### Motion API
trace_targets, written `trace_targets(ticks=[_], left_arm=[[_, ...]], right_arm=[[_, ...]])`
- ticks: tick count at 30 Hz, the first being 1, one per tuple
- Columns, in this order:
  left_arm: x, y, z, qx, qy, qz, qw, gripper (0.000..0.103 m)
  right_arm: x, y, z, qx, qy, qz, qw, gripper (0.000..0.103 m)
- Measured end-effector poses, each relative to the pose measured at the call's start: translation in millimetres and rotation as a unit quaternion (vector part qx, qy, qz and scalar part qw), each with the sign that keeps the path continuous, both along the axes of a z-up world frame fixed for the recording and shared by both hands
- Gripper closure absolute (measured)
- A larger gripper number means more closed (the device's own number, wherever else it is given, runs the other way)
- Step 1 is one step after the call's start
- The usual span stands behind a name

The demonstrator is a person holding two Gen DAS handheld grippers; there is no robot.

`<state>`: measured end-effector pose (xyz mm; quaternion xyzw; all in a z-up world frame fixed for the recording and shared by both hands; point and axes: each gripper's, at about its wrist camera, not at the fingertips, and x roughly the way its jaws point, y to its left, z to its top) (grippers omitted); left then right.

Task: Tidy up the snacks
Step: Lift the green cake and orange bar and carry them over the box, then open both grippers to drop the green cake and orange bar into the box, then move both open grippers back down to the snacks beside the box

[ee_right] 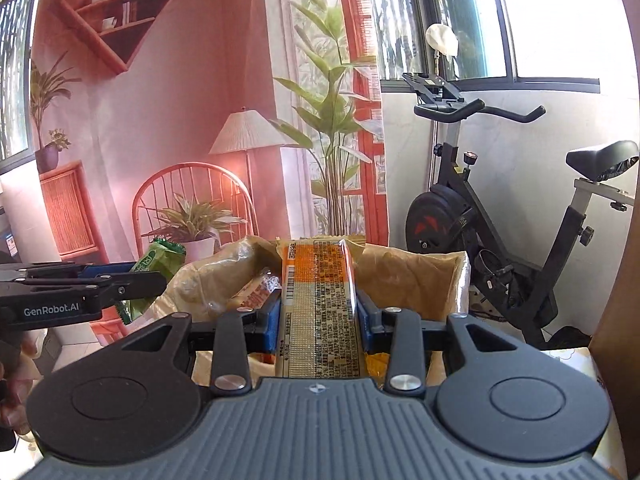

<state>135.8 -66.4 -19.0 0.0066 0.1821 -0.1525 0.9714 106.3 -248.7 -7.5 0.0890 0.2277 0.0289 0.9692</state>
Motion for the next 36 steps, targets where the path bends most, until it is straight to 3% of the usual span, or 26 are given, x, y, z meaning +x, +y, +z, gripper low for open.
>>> trace_targets(ticks=[7,18,20,22,23,28,36], left_arm=[[56.3,-17.1,2.3,0.021,0.027,0.005,0.9994,0.064],[95.8,-28.8,-24.0,0.039,0.071,-0.013,0.9966,0.064],[98.6,-29.6,-24.4,0.038,0.071,-0.022,0.9965,0.057],[98.7,-28.9,-22.4,0.035,0.066,-0.029,0.9968,0.042],[98.2,-29.2,-21.1,0.035,0.064,-0.029,0.9969,0.042],[85.4,-21.7,-11.5,0.019,0.052,-0.035,0.9978,0.041],[38.6,11.3,-0.9,-0.007,0.039,-0.021,0.9990,0.041]], right_arm=[[54.8,-16.1,-15.2,-0.007,0.044,-0.035,0.998,0.065],[81.3,-30.5,-31.4,-0.014,0.090,-0.051,0.995,0.064],[81.9,-31.6,-32.9,-0.014,0.095,-0.050,0.994,0.063],[79.6,-32.1,-32.0,-0.015,0.089,-0.051,0.995,0.058],[78.7,-31.9,-31.0,-0.015,0.087,-0.048,0.995,0.051],[68.1,-26.0,-21.4,-0.017,0.072,-0.034,0.997,0.040],[31.8,-20.3,-10.6,0.000,0.044,-0.021,0.999,0.038]])
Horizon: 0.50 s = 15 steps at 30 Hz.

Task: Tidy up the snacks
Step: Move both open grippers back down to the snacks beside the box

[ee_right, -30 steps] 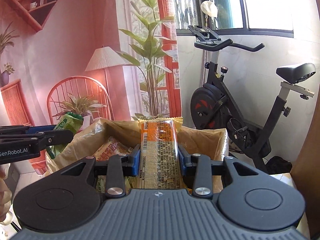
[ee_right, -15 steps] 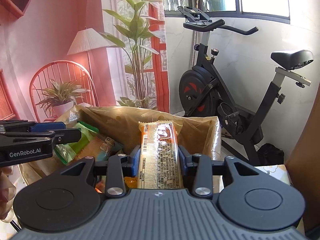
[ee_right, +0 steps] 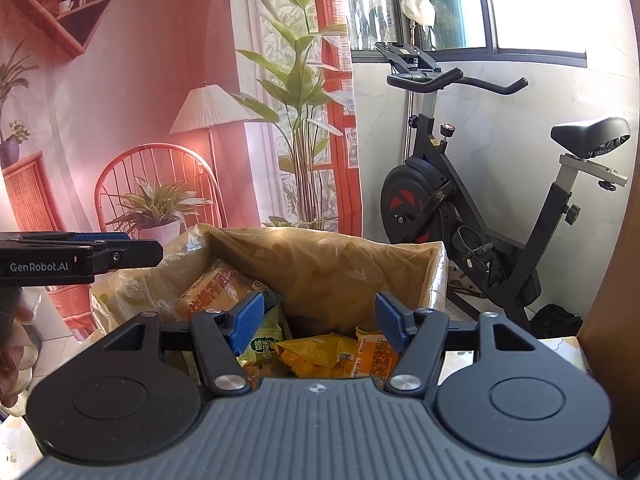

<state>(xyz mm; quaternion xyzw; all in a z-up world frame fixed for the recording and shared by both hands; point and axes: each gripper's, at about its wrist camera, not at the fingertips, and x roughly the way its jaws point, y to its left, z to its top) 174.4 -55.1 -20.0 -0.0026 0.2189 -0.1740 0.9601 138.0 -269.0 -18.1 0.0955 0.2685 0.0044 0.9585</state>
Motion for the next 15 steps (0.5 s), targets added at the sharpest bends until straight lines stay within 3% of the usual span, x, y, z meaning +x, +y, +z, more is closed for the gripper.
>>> trace_targets(ticks=[9,15], left_arm=[[-75.4,63.4,-20.0,-0.011,0.019,0.041,0.9989,0.041],[-102.6,95.7,-34.8,-0.012,0.034,0.081,0.9961,0.041]], right_arm=[[-55.6,22.0,0.1,0.031,-0.035,-0.001,0.999,0.035],[-92.1,42.8,-16.0,0.051,-0.049,0.008,0.997,0.031]])
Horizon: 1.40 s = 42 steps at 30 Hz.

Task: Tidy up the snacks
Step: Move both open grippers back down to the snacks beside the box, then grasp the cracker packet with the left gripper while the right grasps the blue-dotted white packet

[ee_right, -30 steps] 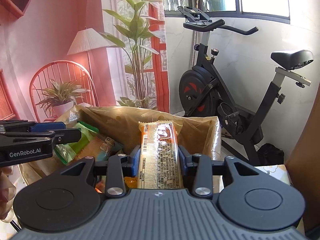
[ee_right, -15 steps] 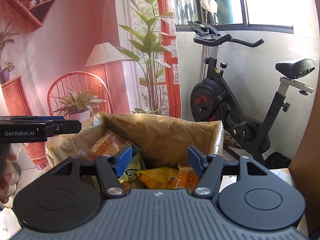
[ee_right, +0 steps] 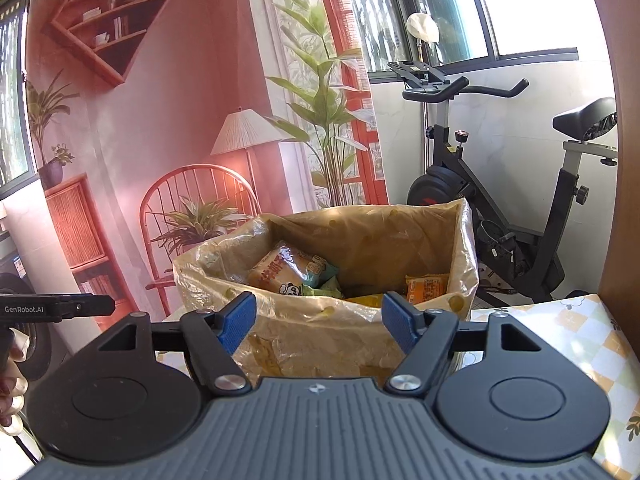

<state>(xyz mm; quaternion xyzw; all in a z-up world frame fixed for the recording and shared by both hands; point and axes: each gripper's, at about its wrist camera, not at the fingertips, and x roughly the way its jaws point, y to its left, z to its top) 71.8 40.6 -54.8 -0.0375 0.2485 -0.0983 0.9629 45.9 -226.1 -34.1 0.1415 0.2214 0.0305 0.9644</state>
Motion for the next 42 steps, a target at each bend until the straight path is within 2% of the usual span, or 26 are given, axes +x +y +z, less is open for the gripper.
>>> trace_targets(ticks=[3,7,17,20,25,28,31,35,42], left_arm=[[-7.4,4.4,-7.1,0.005,0.001,0.012,0.9999,0.041],[-8.5,6.4,-21.2,-0.008,0.014,0.025,0.9995,0.041],[-4.8,-1.2,-56.5,-0.011,0.047,0.016,0.9987,0.041],[0.4,-2.0,-63.0,-0.010,0.056,0.012,0.9983,0.041],[7.9,-4.2,-67.9,-0.005,0.064,0.007,0.9979,0.041],[10.2,-7.3,-71.1,-0.005,0.066,0.004,0.9978,0.041],[13.7,-12.0,-73.9,-0.001,0.070,-0.001,0.9976,0.041],[16.9,-20.2,-80.1,0.005,0.076,-0.018,0.9969,0.041],[19.8,-25.1,-94.1,0.001,0.092,-0.033,0.9952,0.041]], right_arm=[[-11.8,4.3,-12.2,0.011,0.006,0.001,1.000,0.031],[-22.1,6.3,-29.9,-0.002,0.024,-0.001,1.000,0.031],[-23.5,1.4,-90.8,-0.024,0.114,-0.001,0.993,0.031],[-17.0,4.1,-107.5,-0.039,0.136,0.021,0.990,0.031],[1.1,9.7,-128.6,-0.080,0.171,0.090,0.978,0.028],[11.7,7.6,-136.8,-0.093,0.179,0.106,0.974,0.028],[22.8,4.4,-145.2,-0.088,0.188,0.106,0.972,0.028],[32.6,-1.0,-156.1,-0.058,0.208,0.103,0.971,0.026],[15.5,-11.8,-155.1,0.002,0.231,0.089,0.969,0.024]])
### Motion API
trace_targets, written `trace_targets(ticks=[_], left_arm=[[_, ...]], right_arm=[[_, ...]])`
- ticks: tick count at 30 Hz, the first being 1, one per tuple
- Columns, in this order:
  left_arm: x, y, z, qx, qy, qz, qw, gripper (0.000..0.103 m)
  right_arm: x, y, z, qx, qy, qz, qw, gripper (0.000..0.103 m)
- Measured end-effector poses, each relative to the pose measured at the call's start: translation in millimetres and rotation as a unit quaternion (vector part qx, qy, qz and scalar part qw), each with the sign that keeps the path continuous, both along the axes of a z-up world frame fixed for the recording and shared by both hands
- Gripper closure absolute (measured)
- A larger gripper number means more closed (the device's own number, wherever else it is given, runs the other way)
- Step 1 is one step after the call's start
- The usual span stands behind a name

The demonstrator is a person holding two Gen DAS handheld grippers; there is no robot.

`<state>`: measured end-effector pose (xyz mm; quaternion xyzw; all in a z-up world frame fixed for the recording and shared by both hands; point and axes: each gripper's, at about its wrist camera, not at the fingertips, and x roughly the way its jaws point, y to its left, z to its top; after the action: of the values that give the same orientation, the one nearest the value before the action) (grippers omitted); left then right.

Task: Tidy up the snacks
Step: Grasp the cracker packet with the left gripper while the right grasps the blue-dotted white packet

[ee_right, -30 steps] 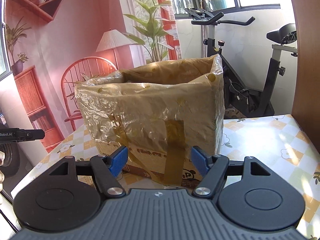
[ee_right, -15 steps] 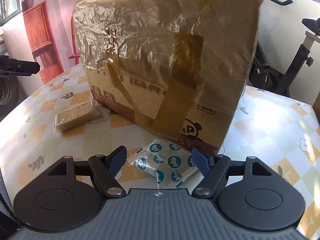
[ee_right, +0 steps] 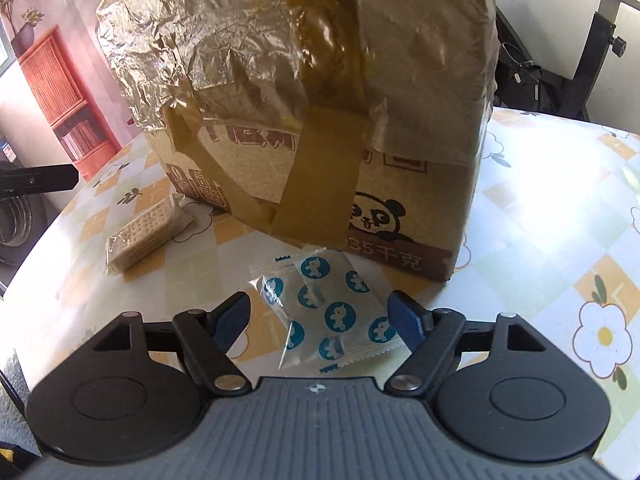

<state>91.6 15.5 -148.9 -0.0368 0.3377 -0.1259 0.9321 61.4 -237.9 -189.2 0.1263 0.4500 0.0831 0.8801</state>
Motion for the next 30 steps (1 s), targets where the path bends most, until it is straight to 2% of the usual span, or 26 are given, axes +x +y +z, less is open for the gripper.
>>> trace_targets(ticks=[9,13,16,26,30], left_arm=[[4.2,-4.9,-18.0,0.014,0.014,-0.024,0.9995,0.041],[10.5,-5.3,-29.7,0.034,0.023,-0.043,0.9982,0.041],[19.0,-5.8,-38.8,0.048,0.027,-0.060,0.9967,0.041],[46.5,-17.1,-75.4,0.114,0.037,-0.092,0.9885,0.040],[52.7,-19.7,-81.3,0.117,0.049,-0.082,0.9885,0.040]], right_arm=[[7.7,11.8,-7.0,-0.035,-0.015,0.015,0.999,0.026],[10.0,17.4,-16.3,-0.041,-0.024,0.014,0.999,0.045],[3.2,16.1,-17.8,-0.033,-0.035,0.001,0.999,0.049],[-23.7,9.0,-24.4,-0.024,-0.077,-0.060,0.995,0.051],[-21.8,13.3,-26.6,-0.030,-0.084,-0.062,0.994,0.051]])
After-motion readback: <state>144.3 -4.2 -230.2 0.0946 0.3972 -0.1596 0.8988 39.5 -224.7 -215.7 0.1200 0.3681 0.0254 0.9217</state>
